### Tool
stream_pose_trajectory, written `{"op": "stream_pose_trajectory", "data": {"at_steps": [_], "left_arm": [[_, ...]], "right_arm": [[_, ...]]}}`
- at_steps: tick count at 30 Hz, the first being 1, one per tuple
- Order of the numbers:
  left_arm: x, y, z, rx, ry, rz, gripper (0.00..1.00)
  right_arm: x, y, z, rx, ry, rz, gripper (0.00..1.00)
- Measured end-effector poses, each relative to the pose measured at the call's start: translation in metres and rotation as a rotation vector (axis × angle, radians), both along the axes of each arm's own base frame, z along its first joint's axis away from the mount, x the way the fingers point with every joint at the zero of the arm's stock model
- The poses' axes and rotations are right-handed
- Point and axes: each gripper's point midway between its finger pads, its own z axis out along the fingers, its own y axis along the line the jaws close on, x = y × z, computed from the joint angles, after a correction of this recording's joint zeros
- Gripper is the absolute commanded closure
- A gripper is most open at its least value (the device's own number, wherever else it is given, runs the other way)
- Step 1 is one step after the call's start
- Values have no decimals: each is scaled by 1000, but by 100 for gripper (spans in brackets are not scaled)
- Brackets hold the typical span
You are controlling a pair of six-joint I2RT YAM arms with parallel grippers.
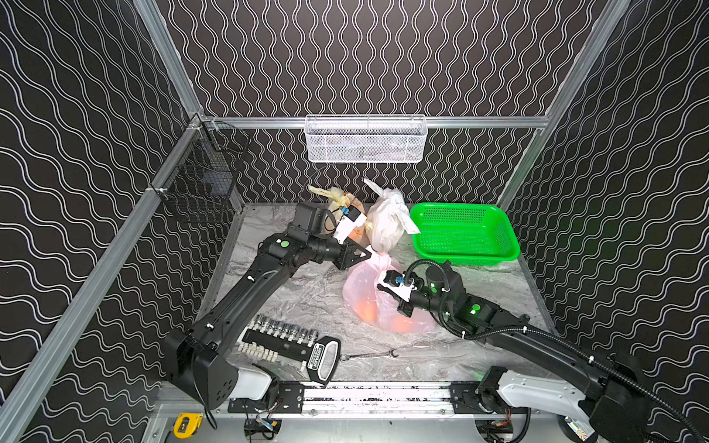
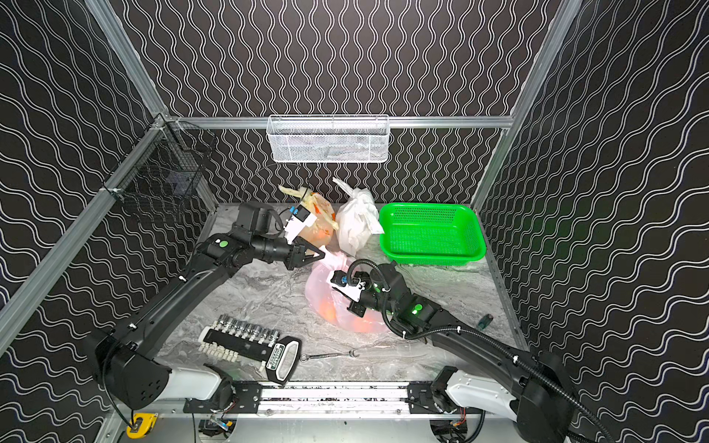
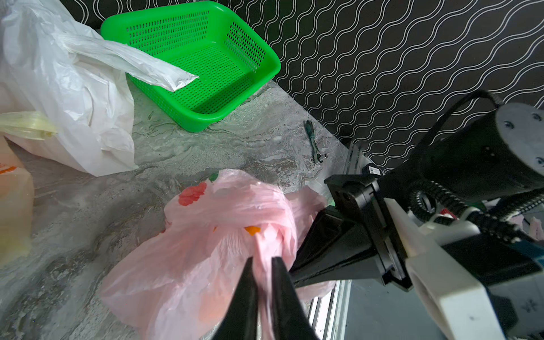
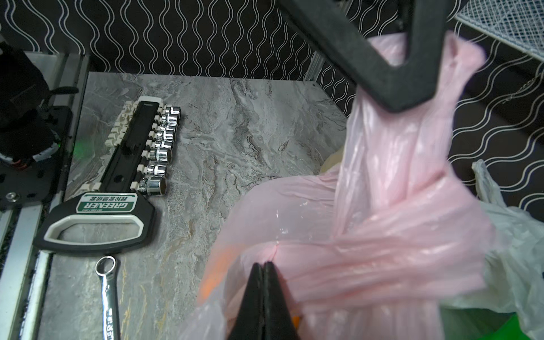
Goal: Place the oranges into plastic bags & tie knots
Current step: Tie the plastic bag at the center of the board.
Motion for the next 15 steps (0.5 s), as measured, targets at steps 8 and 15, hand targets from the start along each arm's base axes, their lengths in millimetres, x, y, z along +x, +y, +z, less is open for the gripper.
{"op": "stream_pose_trajectory", "data": {"at_steps": [8, 15], "left_arm": [[22, 7, 25, -17, -48, 21, 27], [33, -12, 25, -12, -11, -112, 6]], "right_arm": [[-3, -2, -7, -34, -41, 47, 100], [-5, -4, -7, -42, -71, 83, 100]]}}
